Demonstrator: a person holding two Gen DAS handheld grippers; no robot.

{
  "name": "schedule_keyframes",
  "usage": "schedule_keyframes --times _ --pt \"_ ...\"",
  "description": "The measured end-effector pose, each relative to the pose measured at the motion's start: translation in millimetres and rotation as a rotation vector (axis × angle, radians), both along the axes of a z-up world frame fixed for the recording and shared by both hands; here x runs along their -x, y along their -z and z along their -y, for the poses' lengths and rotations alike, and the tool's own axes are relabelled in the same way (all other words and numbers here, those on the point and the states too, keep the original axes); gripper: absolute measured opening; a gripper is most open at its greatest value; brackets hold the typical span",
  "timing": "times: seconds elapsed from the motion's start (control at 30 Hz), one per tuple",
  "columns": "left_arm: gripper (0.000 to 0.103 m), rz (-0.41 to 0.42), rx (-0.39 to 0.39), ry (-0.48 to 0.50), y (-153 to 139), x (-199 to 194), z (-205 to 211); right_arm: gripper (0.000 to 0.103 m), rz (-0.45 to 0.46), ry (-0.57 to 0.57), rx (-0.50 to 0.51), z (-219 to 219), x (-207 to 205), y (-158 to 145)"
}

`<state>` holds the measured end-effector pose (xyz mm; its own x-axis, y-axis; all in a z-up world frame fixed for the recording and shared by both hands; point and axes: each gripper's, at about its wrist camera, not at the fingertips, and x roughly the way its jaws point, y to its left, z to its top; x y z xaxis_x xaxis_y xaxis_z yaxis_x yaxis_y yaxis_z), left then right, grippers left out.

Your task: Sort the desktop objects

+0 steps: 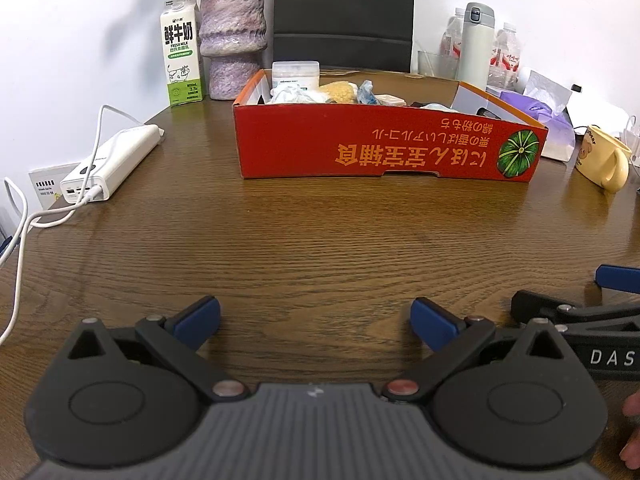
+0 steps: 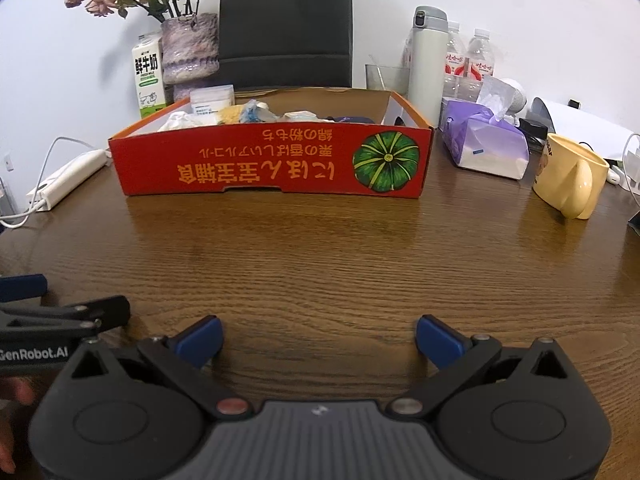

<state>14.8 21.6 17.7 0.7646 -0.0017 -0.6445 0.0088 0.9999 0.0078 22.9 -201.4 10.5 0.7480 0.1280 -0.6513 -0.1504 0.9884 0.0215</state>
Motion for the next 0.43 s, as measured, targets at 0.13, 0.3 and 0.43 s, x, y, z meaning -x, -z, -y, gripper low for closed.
schedule_keyframes --times 0.13,0.3,0.43 --pt "0.103 0.000 0.000 0.000 0.0 0.0 -0.1 0.103 0.000 0.000 0.000 -0.2 0.2 0.1" --pt "0.103 0.000 0.000 0.000 -0.1 0.0 -0.1 0.103 0.000 0.000 0.000 -0.1 -0.1 0.2" --pt "0.103 0.000 0.001 -0.004 -0.4 0.0 -0.8 0.103 0.000 -0.002 0.001 -1.3 0.4 0.4"
